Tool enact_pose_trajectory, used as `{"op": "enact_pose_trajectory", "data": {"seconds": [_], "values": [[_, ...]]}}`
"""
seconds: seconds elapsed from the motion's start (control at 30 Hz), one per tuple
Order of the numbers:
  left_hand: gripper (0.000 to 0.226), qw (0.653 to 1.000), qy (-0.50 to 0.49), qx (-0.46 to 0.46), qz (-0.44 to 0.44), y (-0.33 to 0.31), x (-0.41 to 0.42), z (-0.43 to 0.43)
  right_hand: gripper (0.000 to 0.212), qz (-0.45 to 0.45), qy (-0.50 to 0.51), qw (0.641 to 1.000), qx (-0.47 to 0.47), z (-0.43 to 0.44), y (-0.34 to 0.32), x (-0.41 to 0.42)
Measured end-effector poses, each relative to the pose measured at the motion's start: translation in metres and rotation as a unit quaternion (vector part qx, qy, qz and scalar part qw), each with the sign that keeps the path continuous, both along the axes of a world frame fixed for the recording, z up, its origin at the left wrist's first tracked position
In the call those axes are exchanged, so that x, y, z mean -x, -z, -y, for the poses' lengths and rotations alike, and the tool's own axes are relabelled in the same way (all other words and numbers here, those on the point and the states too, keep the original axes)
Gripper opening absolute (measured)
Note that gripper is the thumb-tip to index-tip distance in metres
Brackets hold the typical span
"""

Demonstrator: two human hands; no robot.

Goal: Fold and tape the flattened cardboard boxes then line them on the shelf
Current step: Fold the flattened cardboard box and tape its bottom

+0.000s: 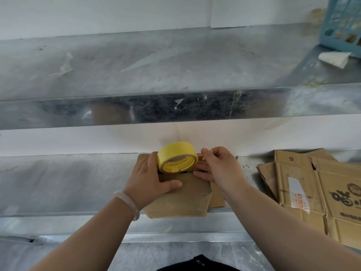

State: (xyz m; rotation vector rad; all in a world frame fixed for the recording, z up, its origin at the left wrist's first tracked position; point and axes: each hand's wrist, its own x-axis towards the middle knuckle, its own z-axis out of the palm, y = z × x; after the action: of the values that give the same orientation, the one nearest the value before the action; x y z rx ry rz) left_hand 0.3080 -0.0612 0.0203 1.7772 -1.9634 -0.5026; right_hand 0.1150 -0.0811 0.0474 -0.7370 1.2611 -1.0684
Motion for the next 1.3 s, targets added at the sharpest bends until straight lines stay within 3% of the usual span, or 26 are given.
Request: {"op": "enact_pose_trajectory", "data": {"seconds": [0.1, 0.3, 0.47, 0.6, 0.83, 1.0, 1.3], "values": [[0.099, 1.0, -0.019, 0.017, 0.016, 0.0, 0.004, -0.001, 0.017, 0.006, -0.004, 1.0, 0.0, -0.001, 0.0, 0.006], [0.074, 0.996, -0.06, 0.059, 0.011, -0.002, 0.01, 0.0, 0.016, 0.006, -0.011, 1.0, -0.001, -0.002, 0.003, 0.008], [0.08, 0.996, -0.064, 0.059, 0.027, -0.004, 0.011, 0.0, 0.017, -0.027, -0.033, 0.999, 0.006, -0.001, 0.004, 0.013], [0.084, 0.996, -0.047, 0.052, 0.053, 0.0, 0.006, 0.002, 0.014, -0.002, -0.038, 0.999, -0.008, -0.001, 0.004, 0.017], [0.063, 0.992, -0.022, 0.116, 0.041, 0.006, 0.004, -0.001, 0.014, 0.033, -0.044, 0.998, -0.037, 0.0, 0.006, 0.023], [0.057, 0.991, -0.038, 0.116, 0.054, 0.009, 0.007, 0.003, 0.012, -0.002, -0.058, 0.998, -0.03, -0.001, 0.01, 0.035], [0.041, 0.983, -0.034, 0.163, 0.08, 0.003, 0.016, 0.006, 0.011, -0.013, 0.021, 0.999, 0.031, -0.009, 0.012, 0.079]]}}
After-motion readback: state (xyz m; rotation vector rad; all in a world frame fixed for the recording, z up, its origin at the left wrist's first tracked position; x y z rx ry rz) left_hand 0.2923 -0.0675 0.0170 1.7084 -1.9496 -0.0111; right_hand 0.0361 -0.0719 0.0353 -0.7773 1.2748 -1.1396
